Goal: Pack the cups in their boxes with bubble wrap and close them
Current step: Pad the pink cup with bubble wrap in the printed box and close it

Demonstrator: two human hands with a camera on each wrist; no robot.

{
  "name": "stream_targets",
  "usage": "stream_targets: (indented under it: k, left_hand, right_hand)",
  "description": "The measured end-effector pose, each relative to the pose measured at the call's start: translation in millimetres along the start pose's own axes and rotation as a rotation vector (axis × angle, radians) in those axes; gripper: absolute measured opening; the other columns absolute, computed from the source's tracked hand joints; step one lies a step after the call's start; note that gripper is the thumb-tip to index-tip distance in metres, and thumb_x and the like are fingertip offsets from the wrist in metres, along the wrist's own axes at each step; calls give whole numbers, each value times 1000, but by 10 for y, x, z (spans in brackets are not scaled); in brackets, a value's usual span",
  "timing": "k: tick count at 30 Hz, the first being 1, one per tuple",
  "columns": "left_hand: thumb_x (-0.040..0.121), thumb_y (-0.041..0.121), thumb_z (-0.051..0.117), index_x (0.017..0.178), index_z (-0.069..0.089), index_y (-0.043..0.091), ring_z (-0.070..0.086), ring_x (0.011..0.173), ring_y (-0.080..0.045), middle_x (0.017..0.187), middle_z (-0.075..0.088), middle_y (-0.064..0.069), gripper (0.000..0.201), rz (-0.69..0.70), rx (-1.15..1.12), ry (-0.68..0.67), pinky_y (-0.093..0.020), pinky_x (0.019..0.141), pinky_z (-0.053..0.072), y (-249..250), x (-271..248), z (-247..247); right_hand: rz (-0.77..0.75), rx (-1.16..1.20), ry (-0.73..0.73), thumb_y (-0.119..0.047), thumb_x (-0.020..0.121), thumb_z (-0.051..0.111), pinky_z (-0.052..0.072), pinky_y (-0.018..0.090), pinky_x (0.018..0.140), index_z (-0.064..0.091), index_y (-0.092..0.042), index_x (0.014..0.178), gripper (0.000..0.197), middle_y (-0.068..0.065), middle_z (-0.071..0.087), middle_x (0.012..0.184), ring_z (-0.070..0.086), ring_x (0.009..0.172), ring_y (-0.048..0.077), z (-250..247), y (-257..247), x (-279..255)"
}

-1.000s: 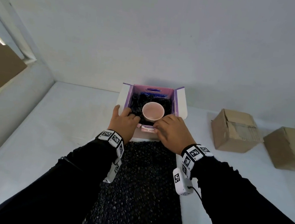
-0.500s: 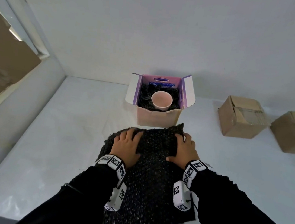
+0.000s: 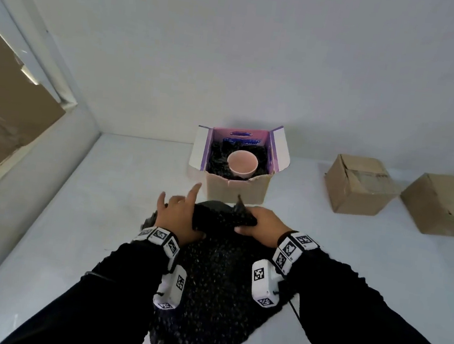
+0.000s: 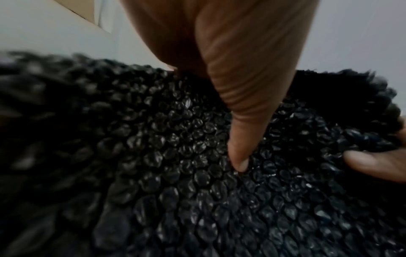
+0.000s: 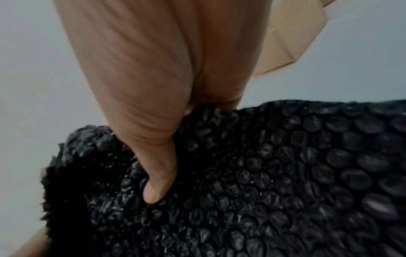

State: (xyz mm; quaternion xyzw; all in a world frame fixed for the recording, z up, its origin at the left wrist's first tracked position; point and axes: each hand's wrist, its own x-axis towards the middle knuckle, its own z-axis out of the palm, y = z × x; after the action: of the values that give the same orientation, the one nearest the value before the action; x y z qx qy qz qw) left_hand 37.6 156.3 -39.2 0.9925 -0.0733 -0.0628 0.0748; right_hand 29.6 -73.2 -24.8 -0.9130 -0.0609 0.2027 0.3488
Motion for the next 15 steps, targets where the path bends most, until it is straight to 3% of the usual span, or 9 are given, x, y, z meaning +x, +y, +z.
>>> stream_targets:
  k: [2,3,5,8,12,15]
  left_hand:
    - [73,47,66,138,34,30,60,111,-23,105,69,1,75,38,20,19,-40,104,27,42,77,-192]
    - [76,46,65,129,44,32,62,105,-23,102,70,1,59,47,70,50,-37,96,32,71,113,-301]
    - [77,47,64,117,53,34,64,101,-23,99,70,1,44,18,130,132,-35,87,35,133,186,-533]
    - [75,46,66,111,57,35,63,101,-23,98,70,2,38,-20,109,218,-36,87,35,202,292,-941]
    - [76,50,67,98,65,32,60,103,-23,100,67,5,28,-29,135,216,-37,88,34,226,382,-1483]
    - [81,43,63,94,68,32,60,102,-27,98,65,1,17,-37,8,382,-38,86,34,237,422,-1774]
  right_hand:
    - [13,-90,107,-59,66,70,46,38,96,60,-34,119,59,6,66,115,57,112,26,-186,-100,-21]
    - [15,-147,164,-61,61,67,48,40,93,60,-37,117,62,5,66,112,57,110,26,-299,-153,-34]
    - [-18,-217,241,-47,65,65,52,35,83,68,-33,107,44,3,69,104,61,101,26,-552,-305,-68]
    - [-37,-269,343,-25,82,59,42,29,67,71,-17,88,16,11,69,93,63,91,32,-922,-574,-91]
    - [-97,-205,525,-11,84,58,46,30,79,72,-14,97,20,12,71,106,63,102,32,-1384,-756,-71]
    - [-116,-72,674,-9,85,57,41,25,73,71,-25,94,23,6,71,104,64,97,28,-1665,-845,-61]
